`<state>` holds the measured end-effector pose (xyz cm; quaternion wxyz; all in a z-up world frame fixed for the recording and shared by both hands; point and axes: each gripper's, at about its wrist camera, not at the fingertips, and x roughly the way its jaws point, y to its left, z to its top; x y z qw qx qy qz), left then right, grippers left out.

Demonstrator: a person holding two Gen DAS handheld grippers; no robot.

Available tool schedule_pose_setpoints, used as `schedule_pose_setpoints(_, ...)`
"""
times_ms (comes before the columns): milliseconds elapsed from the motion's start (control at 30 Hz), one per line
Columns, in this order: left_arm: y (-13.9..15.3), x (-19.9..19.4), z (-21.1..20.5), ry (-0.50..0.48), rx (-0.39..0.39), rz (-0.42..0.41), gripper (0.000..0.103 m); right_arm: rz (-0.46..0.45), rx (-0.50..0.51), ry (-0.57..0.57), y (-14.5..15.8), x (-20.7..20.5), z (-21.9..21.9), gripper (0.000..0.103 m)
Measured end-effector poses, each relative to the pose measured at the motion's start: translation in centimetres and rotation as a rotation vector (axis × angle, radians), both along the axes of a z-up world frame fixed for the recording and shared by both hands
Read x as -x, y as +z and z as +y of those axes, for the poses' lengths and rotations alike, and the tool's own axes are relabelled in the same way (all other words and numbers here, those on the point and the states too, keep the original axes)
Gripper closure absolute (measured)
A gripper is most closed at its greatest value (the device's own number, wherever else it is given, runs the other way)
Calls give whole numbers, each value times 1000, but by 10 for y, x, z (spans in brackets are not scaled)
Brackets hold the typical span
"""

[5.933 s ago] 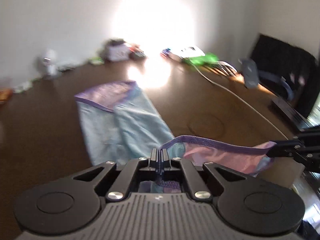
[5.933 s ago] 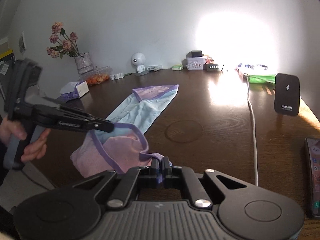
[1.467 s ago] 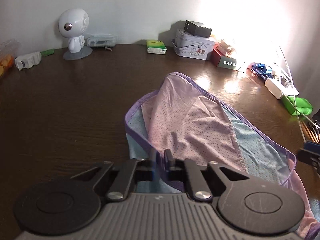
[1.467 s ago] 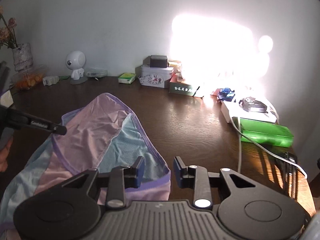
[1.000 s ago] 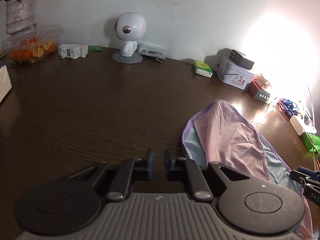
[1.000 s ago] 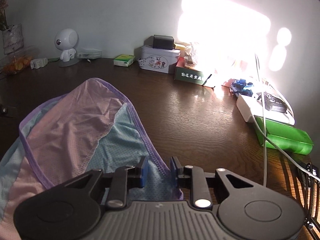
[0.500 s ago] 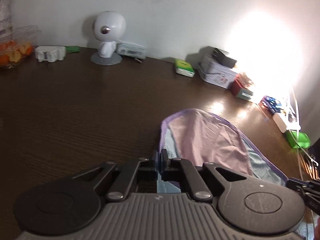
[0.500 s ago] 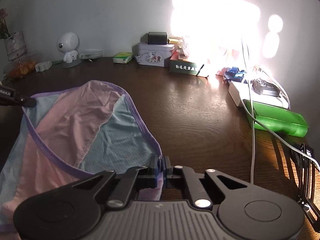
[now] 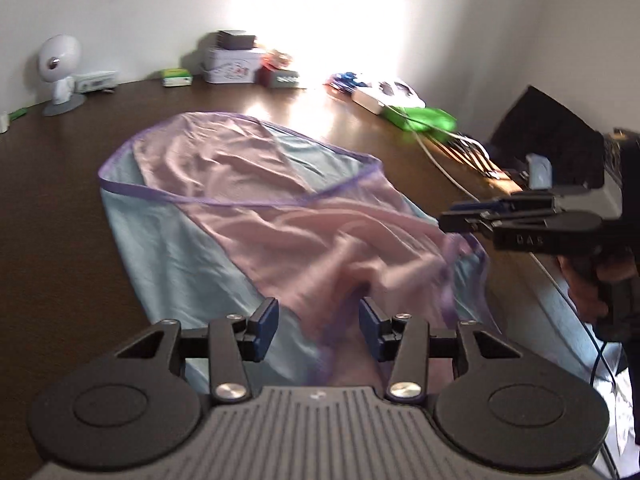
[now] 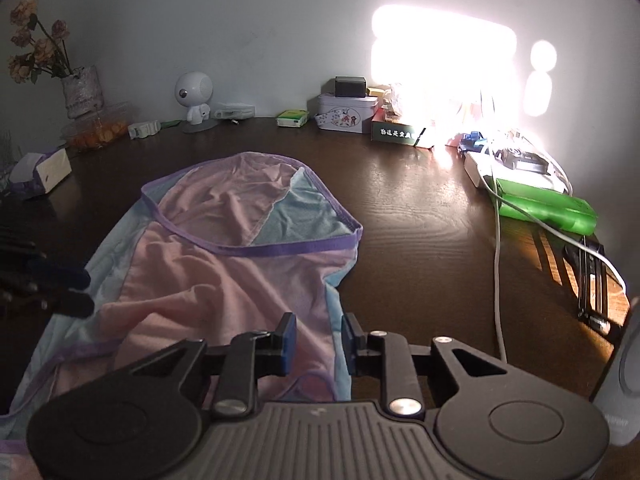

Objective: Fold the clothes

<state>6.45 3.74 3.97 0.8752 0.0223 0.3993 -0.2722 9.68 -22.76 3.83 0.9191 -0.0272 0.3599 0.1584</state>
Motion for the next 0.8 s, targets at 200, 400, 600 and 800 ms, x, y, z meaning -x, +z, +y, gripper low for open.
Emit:
schedule_pose_setpoints(200, -20, 27, -14, 17, -184, -61, 67, -5, -53, 98, 1, 51, 2, 80)
schedule_pose_setpoints(400, -12, 30, 16, 229, -130, -98, 98, 17, -76, 102, -14, 54, 8, 80)
schedule_pose_setpoints(600, 0, 56, 65, 600, -16, -118, 98, 25, -42, 147, -20, 64, 15, 80)
schedule_pose_setpoints(800, -4, 71, 84, 687, -9, -89, 98, 16, 3, 162, -19, 69, 23, 76)
